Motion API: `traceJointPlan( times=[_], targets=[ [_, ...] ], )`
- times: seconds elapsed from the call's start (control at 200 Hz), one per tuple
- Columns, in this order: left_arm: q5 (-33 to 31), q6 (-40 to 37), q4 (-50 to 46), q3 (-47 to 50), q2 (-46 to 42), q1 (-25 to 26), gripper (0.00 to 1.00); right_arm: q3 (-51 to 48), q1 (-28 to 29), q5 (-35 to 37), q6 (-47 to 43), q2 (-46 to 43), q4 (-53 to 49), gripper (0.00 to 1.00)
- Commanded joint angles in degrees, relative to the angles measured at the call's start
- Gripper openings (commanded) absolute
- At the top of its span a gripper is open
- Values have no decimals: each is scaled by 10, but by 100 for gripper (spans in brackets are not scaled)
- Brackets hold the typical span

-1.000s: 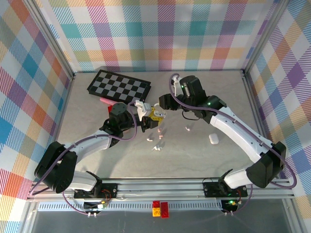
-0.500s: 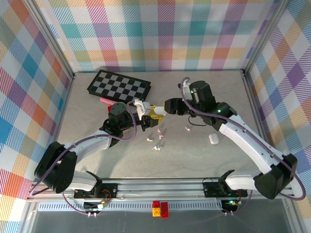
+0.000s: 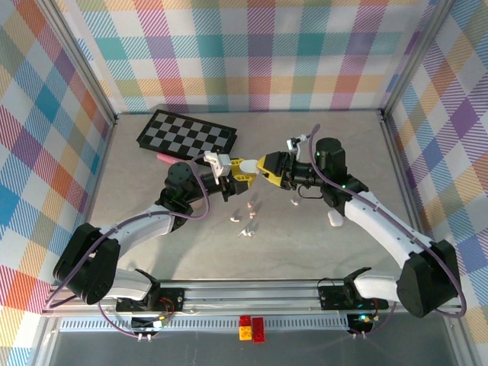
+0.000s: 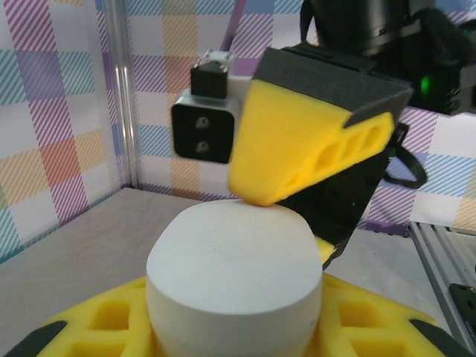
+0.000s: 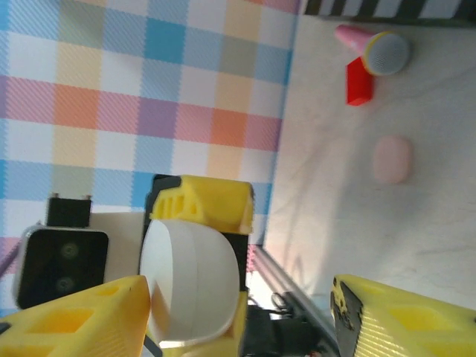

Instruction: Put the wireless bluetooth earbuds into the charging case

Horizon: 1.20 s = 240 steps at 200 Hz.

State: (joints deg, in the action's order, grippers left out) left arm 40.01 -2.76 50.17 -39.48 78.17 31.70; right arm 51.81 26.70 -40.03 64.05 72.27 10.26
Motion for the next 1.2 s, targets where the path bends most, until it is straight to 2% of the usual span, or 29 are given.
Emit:
traceJointPlan(
  times=[0.0, 0.135, 0.38, 0.53, 0.63, 0.75, 0.865, 0.985, 1.12, 1.195],
  targets=[
    [21, 10, 43, -11, 1, -2, 32, -11, 3, -56, 91, 21, 138, 63],
    [18, 6, 39, -11, -1, -2, 32, -1, 5, -64, 96, 39, 140, 50],
    [20, 3, 45, -10, 9, -2, 32, -9, 9, -84, 168, 73, 253, 44],
    [16, 4, 48, -8, 11, -2, 32, -11, 8, -66, 146, 62, 214, 26],
    [10, 6, 44, -5, 9, -2, 34, -16, 3, -50, 126, 51, 200, 22],
    [-1, 5, 38, 3, 1, -2, 60, -27, -11, -28, 107, 39, 183, 21],
    [-26, 3, 14, 12, -17, -3, 99, -43, -34, -11, 84, 33, 169, 21],
    [-62, -1, -4, 32, -40, -5, 100, -62, -68, 15, 33, 36, 135, 21],
    [-99, 8, -30, 48, -62, -5, 100, -43, -79, 82, -110, 58, 17, 22],
    [-109, 9, -55, 49, -73, -5, 100, -33, -81, 114, -152, 88, -10, 23]
  ],
)
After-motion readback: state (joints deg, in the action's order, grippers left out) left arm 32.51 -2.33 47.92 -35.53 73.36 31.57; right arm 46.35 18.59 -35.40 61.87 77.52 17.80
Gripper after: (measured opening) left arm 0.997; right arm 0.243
